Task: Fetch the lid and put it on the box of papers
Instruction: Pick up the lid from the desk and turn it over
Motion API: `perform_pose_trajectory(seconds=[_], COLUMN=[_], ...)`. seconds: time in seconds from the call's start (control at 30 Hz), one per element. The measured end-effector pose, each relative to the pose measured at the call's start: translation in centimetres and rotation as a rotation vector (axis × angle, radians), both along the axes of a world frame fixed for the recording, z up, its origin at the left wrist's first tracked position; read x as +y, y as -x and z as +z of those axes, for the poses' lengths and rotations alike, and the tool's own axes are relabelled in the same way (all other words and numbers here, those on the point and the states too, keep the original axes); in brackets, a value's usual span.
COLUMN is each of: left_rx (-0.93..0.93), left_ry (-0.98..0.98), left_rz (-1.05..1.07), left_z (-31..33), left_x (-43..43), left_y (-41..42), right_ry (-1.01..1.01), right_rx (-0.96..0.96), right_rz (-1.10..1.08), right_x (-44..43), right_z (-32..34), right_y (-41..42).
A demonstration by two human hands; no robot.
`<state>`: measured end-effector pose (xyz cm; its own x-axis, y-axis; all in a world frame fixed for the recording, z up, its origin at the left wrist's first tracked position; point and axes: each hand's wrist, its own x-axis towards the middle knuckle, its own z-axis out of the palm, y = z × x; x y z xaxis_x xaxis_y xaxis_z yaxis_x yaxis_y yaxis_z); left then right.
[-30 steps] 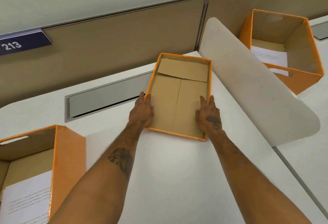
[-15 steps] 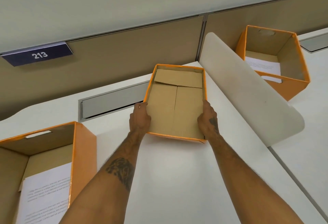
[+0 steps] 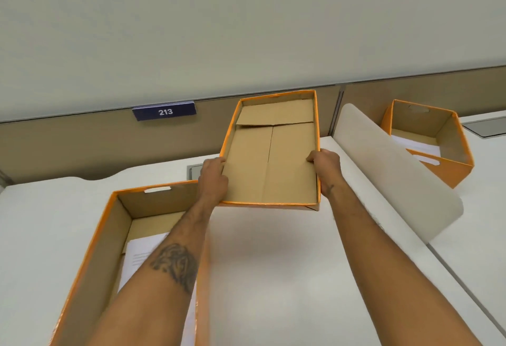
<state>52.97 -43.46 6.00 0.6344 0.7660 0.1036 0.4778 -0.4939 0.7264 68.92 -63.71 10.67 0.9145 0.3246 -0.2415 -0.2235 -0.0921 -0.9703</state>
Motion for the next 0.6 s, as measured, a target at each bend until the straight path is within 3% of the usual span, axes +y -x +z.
perform_pose_trajectory(seconds=[0.2, 0.33, 0.43, 0.6], left_rx=[-0.005, -0.190, -0.297, -0.280], left_ry=[0.027, 0.158, 0.426, 0.520], left_rz=[-0.017, -0.047, -0.202, -0.258], left_z=[4.2, 10.5, 15.6, 19.7], left_x=[2.1, 1.7, 0.7, 0.0], left_y=[9.1, 13.2, 15.3, 18.5], right_ry=[-0.070, -0.115, -0.012, 0.187], right_rx=[-0.074, -0.143, -0.373, -0.733], right_rz=[-0.003, 0.076, 0.073, 0.034], right_x=[3.3, 6.2, 8.5, 11.9], right_z=[5.0, 7.8, 9.7, 11.0], right_y=[9.9, 17.4, 22.9, 30.4])
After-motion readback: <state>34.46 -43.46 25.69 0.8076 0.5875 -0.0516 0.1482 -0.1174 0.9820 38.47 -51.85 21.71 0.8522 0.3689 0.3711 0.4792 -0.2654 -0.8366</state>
